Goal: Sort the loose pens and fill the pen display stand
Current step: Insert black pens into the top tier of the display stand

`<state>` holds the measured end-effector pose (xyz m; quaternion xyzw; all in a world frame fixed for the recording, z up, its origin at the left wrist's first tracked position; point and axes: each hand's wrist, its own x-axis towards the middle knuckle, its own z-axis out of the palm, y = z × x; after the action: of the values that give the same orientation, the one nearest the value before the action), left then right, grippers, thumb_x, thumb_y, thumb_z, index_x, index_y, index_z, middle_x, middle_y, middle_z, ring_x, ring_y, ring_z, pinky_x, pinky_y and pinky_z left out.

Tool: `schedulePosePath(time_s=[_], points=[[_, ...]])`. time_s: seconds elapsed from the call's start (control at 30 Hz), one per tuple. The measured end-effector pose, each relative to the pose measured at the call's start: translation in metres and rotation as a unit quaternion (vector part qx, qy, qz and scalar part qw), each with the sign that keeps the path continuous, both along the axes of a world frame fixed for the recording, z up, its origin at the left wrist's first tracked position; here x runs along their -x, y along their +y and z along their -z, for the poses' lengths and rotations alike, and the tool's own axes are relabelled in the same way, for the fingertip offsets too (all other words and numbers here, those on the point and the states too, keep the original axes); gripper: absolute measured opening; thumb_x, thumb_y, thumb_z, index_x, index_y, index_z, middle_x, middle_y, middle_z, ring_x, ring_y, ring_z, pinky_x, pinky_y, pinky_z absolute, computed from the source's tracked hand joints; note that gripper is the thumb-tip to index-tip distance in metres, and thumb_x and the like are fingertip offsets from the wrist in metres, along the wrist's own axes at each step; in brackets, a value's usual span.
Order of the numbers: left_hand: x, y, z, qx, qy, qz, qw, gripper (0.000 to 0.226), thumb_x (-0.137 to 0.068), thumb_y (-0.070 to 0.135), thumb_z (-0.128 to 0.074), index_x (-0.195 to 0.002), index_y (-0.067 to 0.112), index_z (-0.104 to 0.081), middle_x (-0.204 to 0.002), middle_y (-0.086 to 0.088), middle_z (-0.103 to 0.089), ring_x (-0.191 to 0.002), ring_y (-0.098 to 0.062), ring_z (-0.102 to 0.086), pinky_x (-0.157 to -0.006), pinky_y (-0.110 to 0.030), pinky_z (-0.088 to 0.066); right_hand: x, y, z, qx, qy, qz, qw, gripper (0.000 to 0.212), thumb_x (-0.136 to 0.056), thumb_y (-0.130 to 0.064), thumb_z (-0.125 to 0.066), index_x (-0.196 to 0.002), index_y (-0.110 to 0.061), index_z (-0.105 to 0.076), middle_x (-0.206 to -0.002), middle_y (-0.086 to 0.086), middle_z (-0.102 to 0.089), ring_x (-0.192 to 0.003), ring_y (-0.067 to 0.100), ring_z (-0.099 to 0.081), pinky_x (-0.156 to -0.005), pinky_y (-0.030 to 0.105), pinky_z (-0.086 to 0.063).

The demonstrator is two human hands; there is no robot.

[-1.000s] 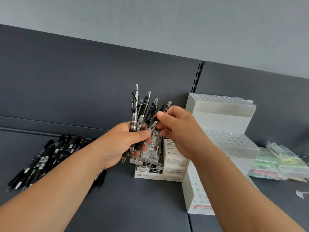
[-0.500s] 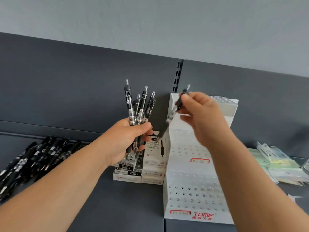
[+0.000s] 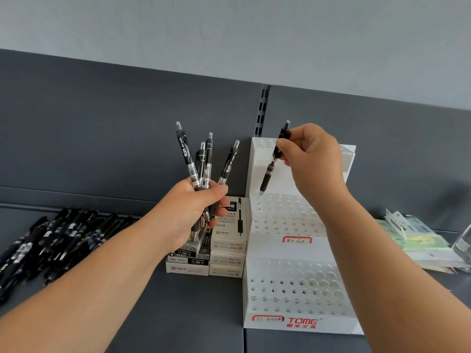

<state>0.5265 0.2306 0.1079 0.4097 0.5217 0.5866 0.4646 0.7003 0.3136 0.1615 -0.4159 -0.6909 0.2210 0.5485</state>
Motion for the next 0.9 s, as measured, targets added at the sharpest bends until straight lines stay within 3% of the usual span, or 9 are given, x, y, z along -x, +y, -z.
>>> schedulePosePath(time_s=[0.33, 0.73, 0.9], points=[[-0.011, -0.004, 0.001, -0.006, 0.010, -0.001, 1.000, 0.007, -0.089, 0.016, -0.063, -0.090, 0.011, -0.058, -0.078, -0.004, -0.067, -0.063, -0.012, -0.061, -0.056, -0.029, -0.050, 0.006, 0.005, 0.031, 0.058, -0.081, 0.003, 0.995, 0.011, -0.090, -0.024, -0.061, -0.081, -0.019, -0.059, -0.073, 0.001, -0.067, -0.074, 0.020, -0.067, -0.069, 0.042, -0.058], [-0.032, 0.000, -0.001, 0.000, 0.022, -0.030, 0.999, 0.012, -0.088, 0.017, -0.064, -0.096, 0.009, -0.061, -0.080, -0.004, -0.068, -0.064, -0.011, -0.062, -0.059, -0.028, -0.052, 0.004, 0.016, 0.024, 0.021, -0.188, -0.021, 0.982, 0.015, -0.092, -0.025, -0.057, -0.085, -0.012, -0.057, -0.078, 0.005, -0.068, -0.066, 0.022, -0.058, -0.059, 0.034, -0.049], [-0.040, -0.003, -0.002, -0.006, 0.006, -0.053, 0.999, 0.015, -0.086, 0.015, -0.066, -0.097, 0.007, -0.062, -0.080, -0.005, -0.068, -0.063, -0.012, -0.062, -0.059, -0.028, -0.052, 0.003, 0.018, 0.027, 0.025, -0.194, -0.031, 0.980, 0.015, -0.092, -0.025, -0.057, -0.084, -0.012, -0.058, -0.077, 0.005, -0.068, -0.071, 0.023, -0.063, -0.067, 0.040, -0.055]])
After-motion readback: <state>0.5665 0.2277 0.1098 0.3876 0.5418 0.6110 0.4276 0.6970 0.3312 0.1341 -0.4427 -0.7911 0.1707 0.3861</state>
